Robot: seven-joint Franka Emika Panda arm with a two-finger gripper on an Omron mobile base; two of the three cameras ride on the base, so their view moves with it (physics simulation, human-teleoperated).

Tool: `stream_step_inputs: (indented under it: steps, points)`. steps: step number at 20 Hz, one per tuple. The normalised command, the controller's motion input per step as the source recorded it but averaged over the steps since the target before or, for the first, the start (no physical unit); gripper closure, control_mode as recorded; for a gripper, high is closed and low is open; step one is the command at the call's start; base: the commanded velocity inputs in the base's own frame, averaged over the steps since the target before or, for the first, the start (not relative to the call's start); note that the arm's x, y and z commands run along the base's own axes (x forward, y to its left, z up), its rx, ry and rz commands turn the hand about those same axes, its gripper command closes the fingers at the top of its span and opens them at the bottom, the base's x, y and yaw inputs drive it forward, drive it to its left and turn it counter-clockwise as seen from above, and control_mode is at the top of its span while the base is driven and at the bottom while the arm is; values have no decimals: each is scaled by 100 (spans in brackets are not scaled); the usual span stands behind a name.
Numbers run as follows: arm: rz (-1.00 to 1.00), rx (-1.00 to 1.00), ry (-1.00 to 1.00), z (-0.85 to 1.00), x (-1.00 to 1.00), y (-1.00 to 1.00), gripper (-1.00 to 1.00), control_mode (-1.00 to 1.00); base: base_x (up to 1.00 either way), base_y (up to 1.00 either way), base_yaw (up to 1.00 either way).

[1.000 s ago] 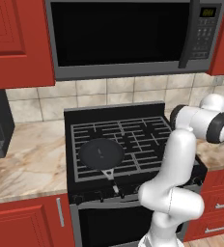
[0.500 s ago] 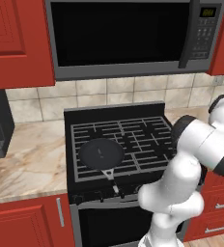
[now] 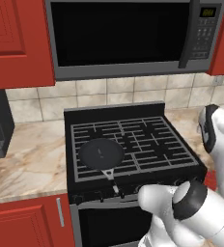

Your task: Put the lemon wedge and potato in the pan. Then turn on the front left burner and set the heat to medium.

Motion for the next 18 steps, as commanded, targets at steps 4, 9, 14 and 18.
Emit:
stream_step_inputs:
  steps: [4, 9, 14, 18]
  points:
    - [8, -9, -7, 30, -13, 100, 100, -100, 0, 0, 0]
    - [10, -8, -4, 37, 0, 100, 100, -100, 0, 0, 0]
    - [12, -2, 0, 48, 13, 100, 100, -100, 0, 0, 0]
    - [18, 0, 0, 23, 29, 100, 100, -100, 0, 0, 0]
